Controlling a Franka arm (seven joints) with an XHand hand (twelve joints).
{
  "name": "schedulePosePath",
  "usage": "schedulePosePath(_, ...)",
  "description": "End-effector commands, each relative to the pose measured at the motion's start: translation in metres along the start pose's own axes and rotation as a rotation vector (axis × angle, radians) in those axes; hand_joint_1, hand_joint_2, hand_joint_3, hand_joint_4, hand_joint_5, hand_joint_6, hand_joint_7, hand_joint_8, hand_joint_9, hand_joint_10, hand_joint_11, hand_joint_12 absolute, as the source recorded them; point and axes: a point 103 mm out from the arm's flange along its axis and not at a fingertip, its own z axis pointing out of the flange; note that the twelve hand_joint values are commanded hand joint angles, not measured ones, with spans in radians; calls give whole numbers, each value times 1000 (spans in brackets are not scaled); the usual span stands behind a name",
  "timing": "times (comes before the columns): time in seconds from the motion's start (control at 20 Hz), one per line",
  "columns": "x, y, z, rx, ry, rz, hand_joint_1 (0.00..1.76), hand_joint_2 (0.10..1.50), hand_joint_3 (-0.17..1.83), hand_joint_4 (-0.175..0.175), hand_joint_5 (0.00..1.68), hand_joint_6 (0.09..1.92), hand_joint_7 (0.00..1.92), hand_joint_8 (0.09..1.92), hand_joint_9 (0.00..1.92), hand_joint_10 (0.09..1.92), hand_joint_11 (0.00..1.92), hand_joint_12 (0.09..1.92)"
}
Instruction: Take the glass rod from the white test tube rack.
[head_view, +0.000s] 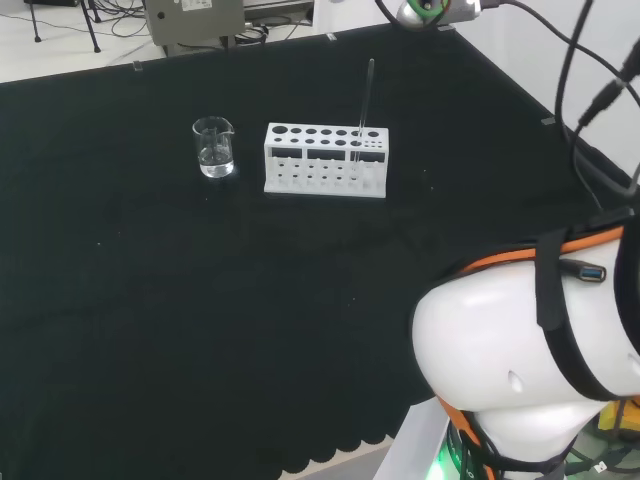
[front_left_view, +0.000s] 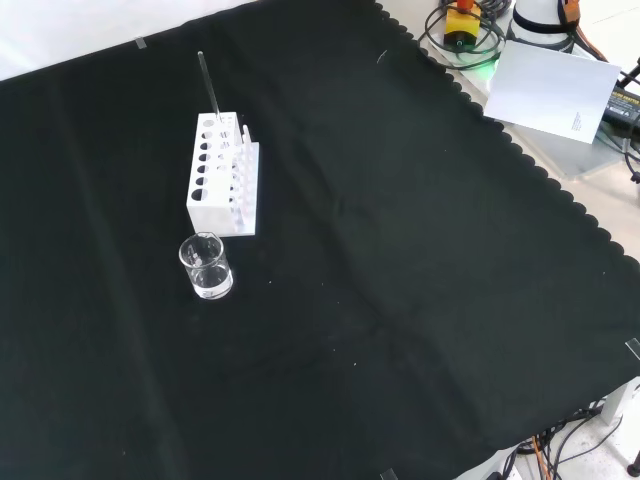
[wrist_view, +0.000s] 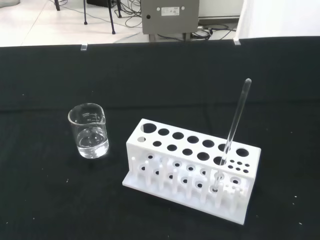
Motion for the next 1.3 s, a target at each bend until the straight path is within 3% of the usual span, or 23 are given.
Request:
schedulePosePath(0.05, -8, 44, 4, -16, 16, -6, 491, 994, 419, -136, 169, 87, 130, 906, 422, 907, 159, 1431)
schedulePosePath(0.5, -16, 89, 15, -18, 38, 1, 511, 998, 423, -147, 222, 87, 310, 970, 586, 926, 229, 1427)
schedulePosePath(1.1, -47, 125, 37, 7, 49, 27, 524, 1004, 424, -157, 308, 87, 393, 1001, 673, 955, 321, 1412)
schedulePosePath(1.3, -68, 143, 51, 22, 40, 23, 527, 1007, 422, -166, 377, 96, 439, 1015, 746, 990, 404, 1393)
